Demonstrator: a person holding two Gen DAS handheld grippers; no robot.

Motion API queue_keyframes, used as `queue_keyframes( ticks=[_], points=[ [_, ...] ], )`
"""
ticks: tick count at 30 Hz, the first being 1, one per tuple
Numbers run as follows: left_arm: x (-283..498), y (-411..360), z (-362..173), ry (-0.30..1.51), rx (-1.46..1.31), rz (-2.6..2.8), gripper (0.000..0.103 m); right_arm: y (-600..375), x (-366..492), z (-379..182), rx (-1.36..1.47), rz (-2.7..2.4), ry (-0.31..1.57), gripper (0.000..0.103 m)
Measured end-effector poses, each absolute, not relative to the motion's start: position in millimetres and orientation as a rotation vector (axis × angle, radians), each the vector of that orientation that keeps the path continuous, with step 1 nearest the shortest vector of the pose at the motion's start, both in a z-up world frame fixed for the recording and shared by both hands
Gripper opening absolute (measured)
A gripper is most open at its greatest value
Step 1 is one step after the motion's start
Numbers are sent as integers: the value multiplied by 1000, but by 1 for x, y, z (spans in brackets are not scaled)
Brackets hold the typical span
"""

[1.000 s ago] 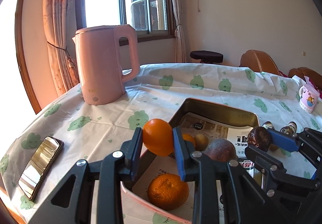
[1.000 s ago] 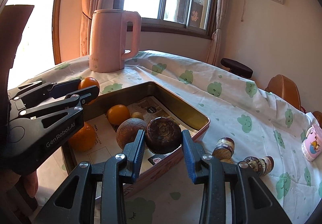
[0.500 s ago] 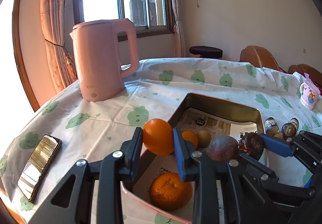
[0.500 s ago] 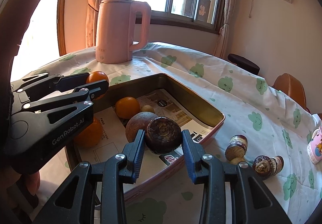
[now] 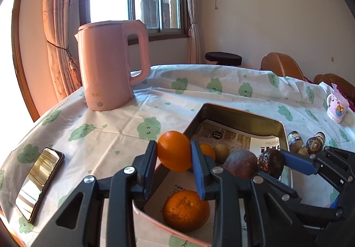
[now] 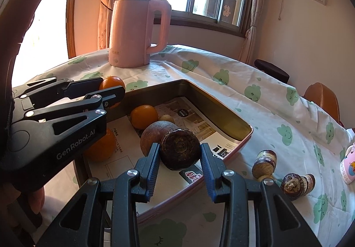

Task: Organize fruits
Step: 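Lower both held fruits into the tin and open both grippers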

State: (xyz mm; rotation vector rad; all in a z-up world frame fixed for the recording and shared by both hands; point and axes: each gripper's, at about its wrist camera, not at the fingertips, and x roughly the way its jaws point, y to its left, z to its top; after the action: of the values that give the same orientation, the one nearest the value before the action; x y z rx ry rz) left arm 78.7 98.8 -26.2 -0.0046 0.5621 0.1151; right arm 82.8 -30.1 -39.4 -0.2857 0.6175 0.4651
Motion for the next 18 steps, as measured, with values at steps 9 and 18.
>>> queue_keyframes(
  ticks=[9, 18],
  points=[
    [79, 94, -26, 561, 20, 125, 32, -29, 76, -38, -288, 486, 603, 39],
    [78, 94, -26, 562, 27, 118, 33, -29, 68, -38, -287, 505, 607, 39]
  ],
)
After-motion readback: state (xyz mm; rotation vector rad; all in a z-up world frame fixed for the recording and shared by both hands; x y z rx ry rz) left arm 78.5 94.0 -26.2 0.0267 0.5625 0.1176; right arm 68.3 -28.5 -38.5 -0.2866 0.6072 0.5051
